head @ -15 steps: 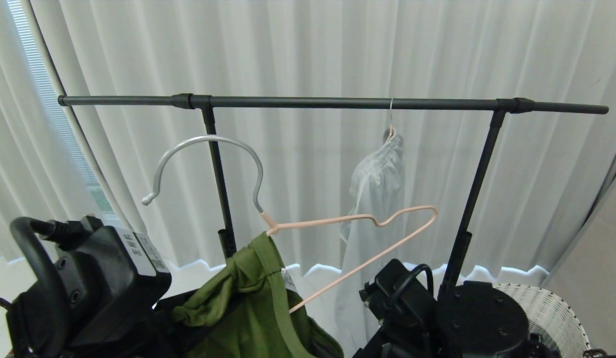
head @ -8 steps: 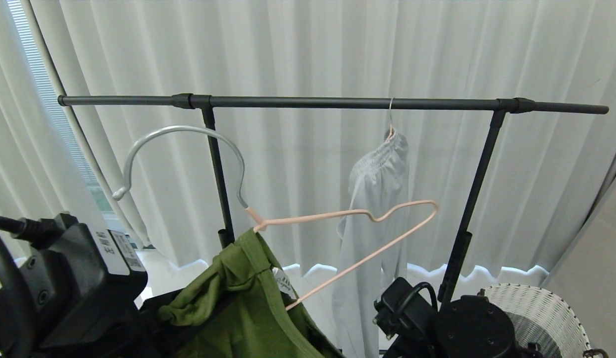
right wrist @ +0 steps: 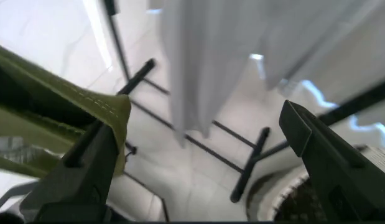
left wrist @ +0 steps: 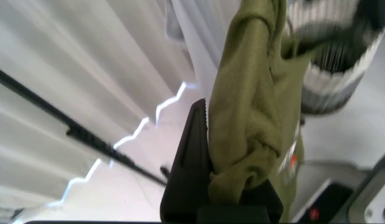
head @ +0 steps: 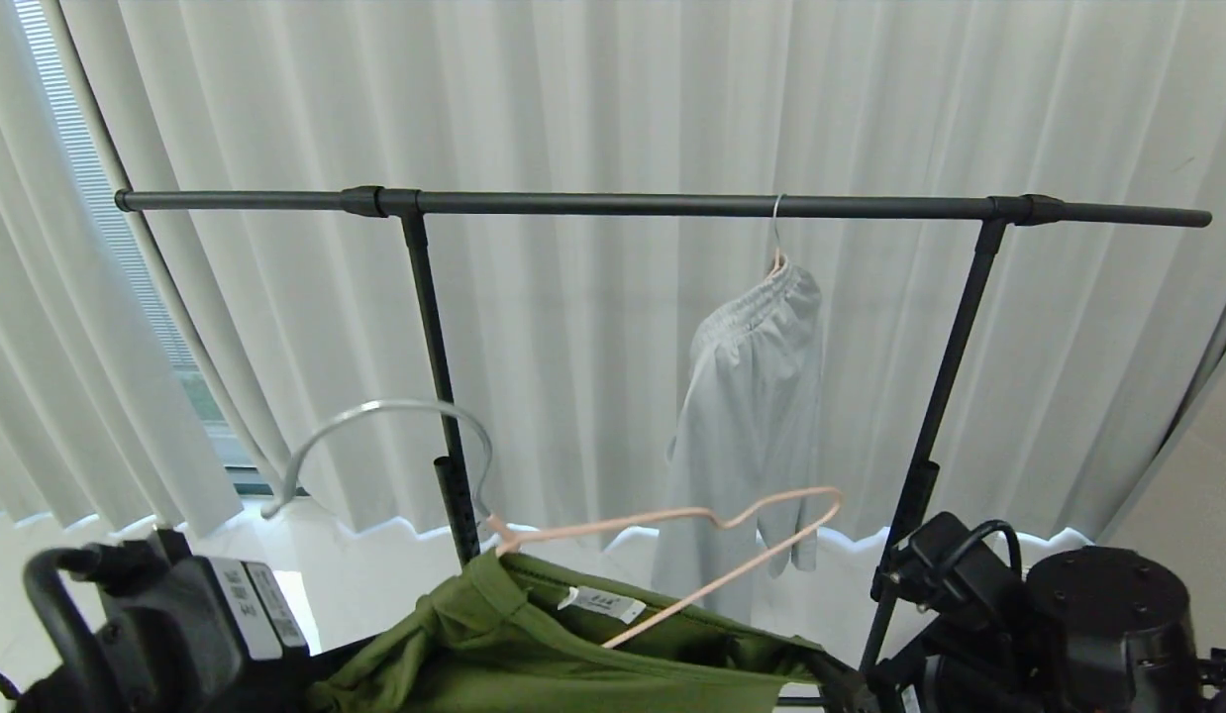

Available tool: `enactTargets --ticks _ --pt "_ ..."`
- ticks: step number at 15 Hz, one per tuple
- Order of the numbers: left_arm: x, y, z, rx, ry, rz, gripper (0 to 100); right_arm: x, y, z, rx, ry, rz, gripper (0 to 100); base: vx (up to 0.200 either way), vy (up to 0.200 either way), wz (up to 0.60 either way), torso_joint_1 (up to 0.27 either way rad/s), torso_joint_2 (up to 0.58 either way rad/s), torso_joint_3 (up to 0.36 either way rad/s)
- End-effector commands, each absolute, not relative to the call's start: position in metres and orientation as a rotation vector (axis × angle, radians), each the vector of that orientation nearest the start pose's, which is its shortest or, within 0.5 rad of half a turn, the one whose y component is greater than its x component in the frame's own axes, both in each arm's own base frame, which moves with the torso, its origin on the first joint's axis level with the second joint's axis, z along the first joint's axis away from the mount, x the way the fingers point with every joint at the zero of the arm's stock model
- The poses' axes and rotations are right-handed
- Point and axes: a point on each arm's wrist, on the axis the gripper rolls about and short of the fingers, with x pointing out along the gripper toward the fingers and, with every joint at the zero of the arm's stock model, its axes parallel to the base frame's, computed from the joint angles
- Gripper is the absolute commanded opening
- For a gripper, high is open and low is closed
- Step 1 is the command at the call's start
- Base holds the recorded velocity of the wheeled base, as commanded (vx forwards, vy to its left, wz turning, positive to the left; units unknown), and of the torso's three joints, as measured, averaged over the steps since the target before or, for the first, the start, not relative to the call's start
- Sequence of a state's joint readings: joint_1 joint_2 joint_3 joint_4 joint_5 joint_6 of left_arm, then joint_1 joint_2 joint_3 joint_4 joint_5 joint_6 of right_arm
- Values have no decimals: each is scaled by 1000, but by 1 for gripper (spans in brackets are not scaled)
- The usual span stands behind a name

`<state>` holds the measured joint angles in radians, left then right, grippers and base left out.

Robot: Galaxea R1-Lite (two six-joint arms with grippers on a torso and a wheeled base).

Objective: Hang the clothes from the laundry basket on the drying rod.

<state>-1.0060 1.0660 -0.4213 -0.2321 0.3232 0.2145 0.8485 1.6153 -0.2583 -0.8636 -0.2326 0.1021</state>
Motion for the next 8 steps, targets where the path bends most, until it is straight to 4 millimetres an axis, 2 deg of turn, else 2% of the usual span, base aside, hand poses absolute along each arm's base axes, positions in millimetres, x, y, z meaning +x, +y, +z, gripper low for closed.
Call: enactTargets --ticks 1,5,8 --pt "72 -102 158 510 311 -720 0 144 142 107 -126 417 537 100 0 0 0 0 0 0" --pt "65 -92 130 651 365 -758 0 146 137 112 -125 390 503 100 0 0 0 0 0 0" --pt "63 -89 126 655 378 -760 0 146 136 113 -124 384 499 100 0 0 0 0 0 0"
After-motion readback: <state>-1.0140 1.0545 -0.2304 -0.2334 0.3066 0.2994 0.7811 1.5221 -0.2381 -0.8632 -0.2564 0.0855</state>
